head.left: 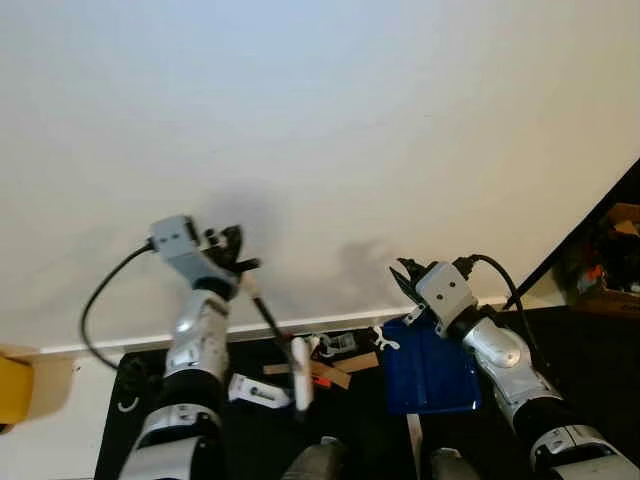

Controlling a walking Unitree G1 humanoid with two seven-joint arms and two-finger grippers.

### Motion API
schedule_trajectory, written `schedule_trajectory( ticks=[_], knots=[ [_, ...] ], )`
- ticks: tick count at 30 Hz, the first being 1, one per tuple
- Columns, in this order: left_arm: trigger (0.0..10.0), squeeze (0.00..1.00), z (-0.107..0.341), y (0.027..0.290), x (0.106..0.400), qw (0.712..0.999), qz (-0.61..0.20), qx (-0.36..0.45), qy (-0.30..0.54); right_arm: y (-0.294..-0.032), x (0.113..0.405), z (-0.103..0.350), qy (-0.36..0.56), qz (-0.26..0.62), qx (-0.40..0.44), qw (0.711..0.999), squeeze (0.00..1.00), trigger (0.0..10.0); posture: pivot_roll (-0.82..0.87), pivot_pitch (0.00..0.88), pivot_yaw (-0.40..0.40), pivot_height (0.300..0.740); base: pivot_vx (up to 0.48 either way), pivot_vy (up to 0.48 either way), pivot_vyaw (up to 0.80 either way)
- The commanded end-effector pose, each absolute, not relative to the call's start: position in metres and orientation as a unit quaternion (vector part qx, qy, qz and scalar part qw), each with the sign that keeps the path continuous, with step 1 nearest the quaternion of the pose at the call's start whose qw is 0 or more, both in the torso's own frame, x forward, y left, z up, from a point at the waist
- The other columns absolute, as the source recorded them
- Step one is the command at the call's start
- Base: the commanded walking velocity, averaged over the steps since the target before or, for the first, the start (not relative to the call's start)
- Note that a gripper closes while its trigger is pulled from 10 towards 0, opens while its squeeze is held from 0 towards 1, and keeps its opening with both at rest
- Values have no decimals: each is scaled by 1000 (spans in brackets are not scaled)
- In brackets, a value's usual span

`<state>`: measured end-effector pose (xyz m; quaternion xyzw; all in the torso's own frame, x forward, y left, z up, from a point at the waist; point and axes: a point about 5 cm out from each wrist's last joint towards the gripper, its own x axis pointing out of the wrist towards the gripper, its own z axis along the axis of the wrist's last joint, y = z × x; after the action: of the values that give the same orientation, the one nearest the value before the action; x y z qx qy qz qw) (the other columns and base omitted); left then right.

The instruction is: Sweep floor

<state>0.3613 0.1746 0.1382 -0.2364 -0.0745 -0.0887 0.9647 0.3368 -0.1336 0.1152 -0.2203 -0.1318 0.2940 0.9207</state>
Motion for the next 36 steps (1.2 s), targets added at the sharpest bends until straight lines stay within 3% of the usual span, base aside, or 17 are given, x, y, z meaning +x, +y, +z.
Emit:
schedule_trajectory(
  ticks=[1, 14, 21, 30, 31, 35, 36],
  knots=[
    [10000, 0, 141, 141, 361, 938, -146, -304, -79, -124, 330, 100, -106, 307, -198, 925, 0, 10000, 117, 370, 131, 740, 0, 0, 0],
    [10000, 0, 157, 68, 346, 899, -243, -357, -69, -118, 331, 101, -110, 309, -191, 925, 0, 10000, 123, 365, 140, 740, 0, 0, 0],
    [10000, 0, 172, 54, 339, 885, -260, -378, -78, -117, 331, 101, -110, 310, -191, 925, 0, 10000, 127, 363, 141, 740, 0, 0, 0],
    [10000, 0, 203, 78, 335, 898, -265, -331, -120, -117, 332, 101, -109, 308, -191, 926, 0, 10000, 139, 361, 142, 740, 0, 0, 0],
    [10000, 0, 204, 87, 331, 915, -261, -282, -120, -117, 331, 101, -109, 308, -190, 926, 0, 10000, 143, 359, 147, 740, 0, 0, 0],
    [10000, 0, 205, 107, 324, 930, -242, -252, -115, -118, 331, 100, -108, 307, -190, 926, 0, 10000, 155, 361, 152, 740, 0, 0, 0],
    [10000, 0, 204, 123, 319, 944, -225, -217, -108, -118, 330, 99, -108, 307, -190, 927, 0, 10000, 157, 361, 152, 740, 0, 0, 0]
  ],
)
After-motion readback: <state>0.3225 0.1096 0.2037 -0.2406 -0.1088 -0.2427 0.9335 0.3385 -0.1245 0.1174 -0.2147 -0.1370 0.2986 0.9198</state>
